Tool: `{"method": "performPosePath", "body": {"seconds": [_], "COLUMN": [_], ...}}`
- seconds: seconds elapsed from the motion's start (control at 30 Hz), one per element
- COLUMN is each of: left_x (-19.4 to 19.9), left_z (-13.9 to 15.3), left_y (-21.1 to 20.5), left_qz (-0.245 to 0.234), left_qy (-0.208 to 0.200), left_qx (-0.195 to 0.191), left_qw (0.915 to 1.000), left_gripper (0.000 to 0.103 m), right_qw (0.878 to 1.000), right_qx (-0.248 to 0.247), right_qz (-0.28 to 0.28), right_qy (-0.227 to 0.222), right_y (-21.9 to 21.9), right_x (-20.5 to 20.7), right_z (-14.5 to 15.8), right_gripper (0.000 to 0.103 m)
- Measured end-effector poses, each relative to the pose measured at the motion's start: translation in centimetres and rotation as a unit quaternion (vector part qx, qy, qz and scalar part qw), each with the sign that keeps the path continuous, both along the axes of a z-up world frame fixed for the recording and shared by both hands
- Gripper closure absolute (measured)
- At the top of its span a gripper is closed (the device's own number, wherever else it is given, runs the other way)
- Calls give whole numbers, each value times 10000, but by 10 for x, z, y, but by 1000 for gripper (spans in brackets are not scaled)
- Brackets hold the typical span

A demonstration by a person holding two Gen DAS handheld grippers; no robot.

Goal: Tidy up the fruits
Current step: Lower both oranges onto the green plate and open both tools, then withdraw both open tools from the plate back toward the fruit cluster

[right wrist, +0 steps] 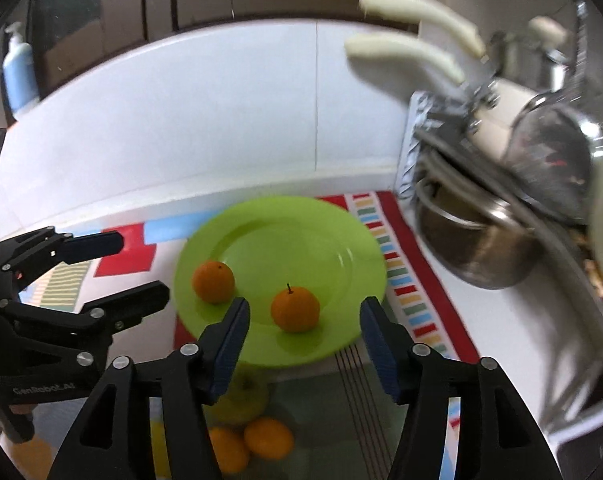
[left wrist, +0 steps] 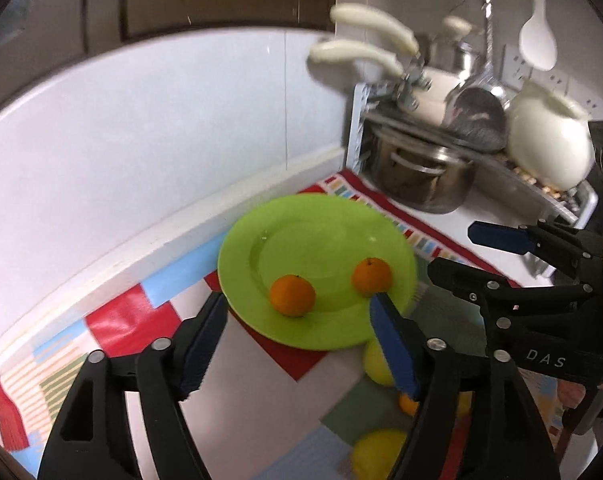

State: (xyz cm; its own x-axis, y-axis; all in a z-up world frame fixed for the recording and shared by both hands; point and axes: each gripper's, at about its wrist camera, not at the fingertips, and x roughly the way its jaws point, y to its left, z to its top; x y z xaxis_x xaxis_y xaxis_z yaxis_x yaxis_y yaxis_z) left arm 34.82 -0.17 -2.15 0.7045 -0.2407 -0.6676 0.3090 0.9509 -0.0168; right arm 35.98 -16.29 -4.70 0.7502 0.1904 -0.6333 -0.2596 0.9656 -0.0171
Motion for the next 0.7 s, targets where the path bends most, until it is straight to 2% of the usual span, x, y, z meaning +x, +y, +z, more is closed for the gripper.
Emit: {"method": "performPosePath", "body": {"seconds": [0.17,0.37,0.4,0.57,0.7], "left_x": [-44,-89,-99,-127,-145], "left_z": [22,37,39,37,27], "left_y": [2,5,5,4,5], "left_qz": [42,91,71,-16,-151], "left_qy": [-343,-706,-765,-860,-901], "left_qx": [-1,13,38,129,198], "left_qw": [9994,9975,9970,9962,9956], "left_gripper": [18,12,11,9,9], "right_qw": [9992,9961,9955,9941,9944], "right_qx": [51,-139,-155,-120,-26], "right_qz": [-143,-401,-447,-558,-634], "right_qy": [-357,-771,-820,-927,-844], "right_y": [-5,-6,-6,-4,0], "right_x": [-49,-107,-116,-151,-173], "right_z": [24,40,41,43,32], "right_gripper": [36,30,27,25,25]}}
